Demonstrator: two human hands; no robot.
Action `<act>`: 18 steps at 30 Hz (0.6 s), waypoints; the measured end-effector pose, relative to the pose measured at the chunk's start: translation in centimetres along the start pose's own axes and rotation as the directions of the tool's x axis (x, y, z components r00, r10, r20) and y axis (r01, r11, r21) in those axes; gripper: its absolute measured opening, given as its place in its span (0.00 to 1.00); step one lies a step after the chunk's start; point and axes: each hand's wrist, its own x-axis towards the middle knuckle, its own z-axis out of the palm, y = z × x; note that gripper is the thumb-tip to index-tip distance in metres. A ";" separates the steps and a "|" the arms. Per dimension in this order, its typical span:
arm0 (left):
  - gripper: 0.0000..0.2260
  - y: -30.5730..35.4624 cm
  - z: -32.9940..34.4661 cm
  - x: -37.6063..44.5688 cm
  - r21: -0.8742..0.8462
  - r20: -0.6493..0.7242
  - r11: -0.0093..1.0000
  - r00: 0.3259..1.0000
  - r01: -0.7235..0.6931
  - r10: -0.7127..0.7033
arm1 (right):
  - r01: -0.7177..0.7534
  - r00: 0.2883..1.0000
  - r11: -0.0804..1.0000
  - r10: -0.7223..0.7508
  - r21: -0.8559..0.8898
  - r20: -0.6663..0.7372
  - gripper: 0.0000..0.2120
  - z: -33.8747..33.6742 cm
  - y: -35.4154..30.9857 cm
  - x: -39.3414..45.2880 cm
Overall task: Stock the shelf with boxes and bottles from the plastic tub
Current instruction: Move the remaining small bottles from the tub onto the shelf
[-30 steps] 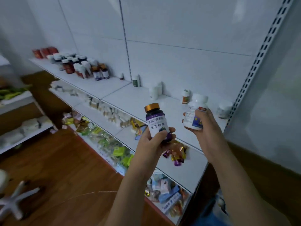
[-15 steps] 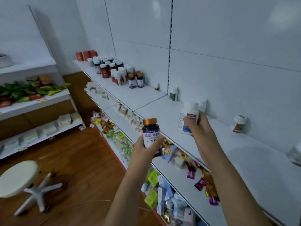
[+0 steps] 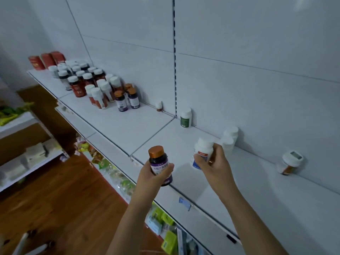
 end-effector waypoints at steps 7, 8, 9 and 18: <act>0.11 -0.6 -0.1 8.9 0.094 0.190 0.993 0.981 -0.066 0.047 | 0.038 0.980 0.991 -0.062 -0.128 -0.189 0.22 3.8 2.3 3.6; 0.11 -0.6 -0.2 10.2 0.109 0.222 0.989 0.973 -0.095 0.069 | 0.038 0.972 0.984 -0.077 -0.174 -0.224 0.22 4.3 2.8 4.2; 0.11 -0.7 -0.3 11.3 0.128 0.258 0.984 0.962 -0.127 0.090 | 0.023 0.965 0.974 -0.081 -0.225 -0.249 0.22 4.8 3.4 4.6; 0.14 -1.7 -2.9 19.3 0.214 0.604 0.918 0.784 -0.333 0.143 | -0.315 0.818 0.844 0.009 -0.435 -0.575 0.26 8.5 6.4 3.1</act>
